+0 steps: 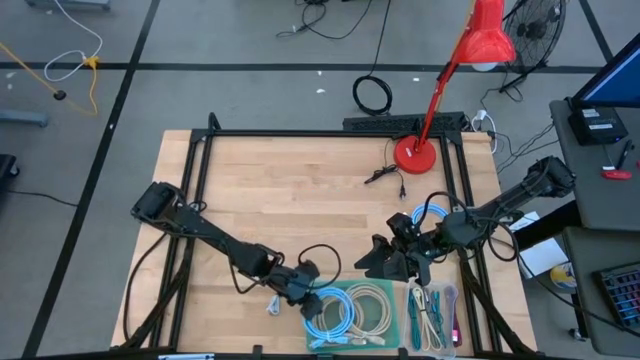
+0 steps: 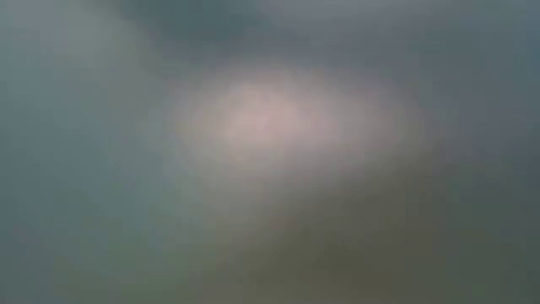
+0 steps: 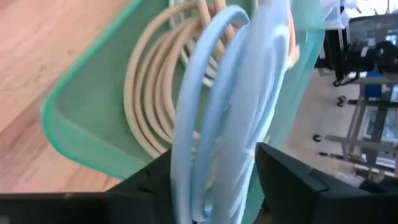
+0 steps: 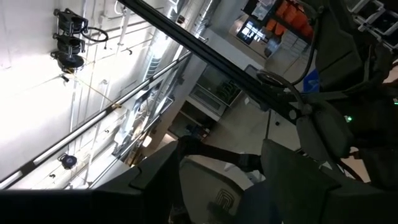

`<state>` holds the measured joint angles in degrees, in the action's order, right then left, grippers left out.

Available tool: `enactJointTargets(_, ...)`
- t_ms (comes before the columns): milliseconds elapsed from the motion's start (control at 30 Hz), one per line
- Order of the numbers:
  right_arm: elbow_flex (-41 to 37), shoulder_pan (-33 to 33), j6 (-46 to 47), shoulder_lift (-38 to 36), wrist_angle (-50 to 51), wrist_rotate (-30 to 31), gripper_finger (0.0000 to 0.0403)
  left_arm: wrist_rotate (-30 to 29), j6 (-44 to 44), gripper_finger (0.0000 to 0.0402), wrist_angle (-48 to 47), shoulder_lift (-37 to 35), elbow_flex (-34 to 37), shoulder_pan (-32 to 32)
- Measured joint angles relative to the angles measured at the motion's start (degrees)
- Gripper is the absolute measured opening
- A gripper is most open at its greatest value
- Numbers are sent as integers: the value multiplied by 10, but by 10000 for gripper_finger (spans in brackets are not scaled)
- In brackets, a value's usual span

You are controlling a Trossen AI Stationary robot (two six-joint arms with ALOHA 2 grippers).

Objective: Pick & Place USB Port
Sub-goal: Put the left blue hdmi cable into the green bin

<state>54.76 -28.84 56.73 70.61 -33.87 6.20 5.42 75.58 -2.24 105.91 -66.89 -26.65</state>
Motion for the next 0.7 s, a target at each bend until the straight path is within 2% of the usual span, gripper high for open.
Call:
enactJointTargets(167, 0, 0, 2, 0, 5, 9, 215, -10, 15, 228, 1, 0, 0, 6)
enactJointTargets(333, 0, 0, 2, 0, 8, 15, 215, -9, 9, 218, 5, -1, 0, 8)
enactJointTargets(467, 0, 1, 2, 0, 11, 16, 215, 23, 5, 163, 6, -1, 0, 10)
enactJointTargets(633, 0, 5, 2, 0, 25, 18, 215, 36, -3, 29, 14, -1, 0, 11)
enactJointTargets(700, 0, 7, 3, 0, 29, 17, 215, 28, -5, 26, 25, -1, 0, 11)
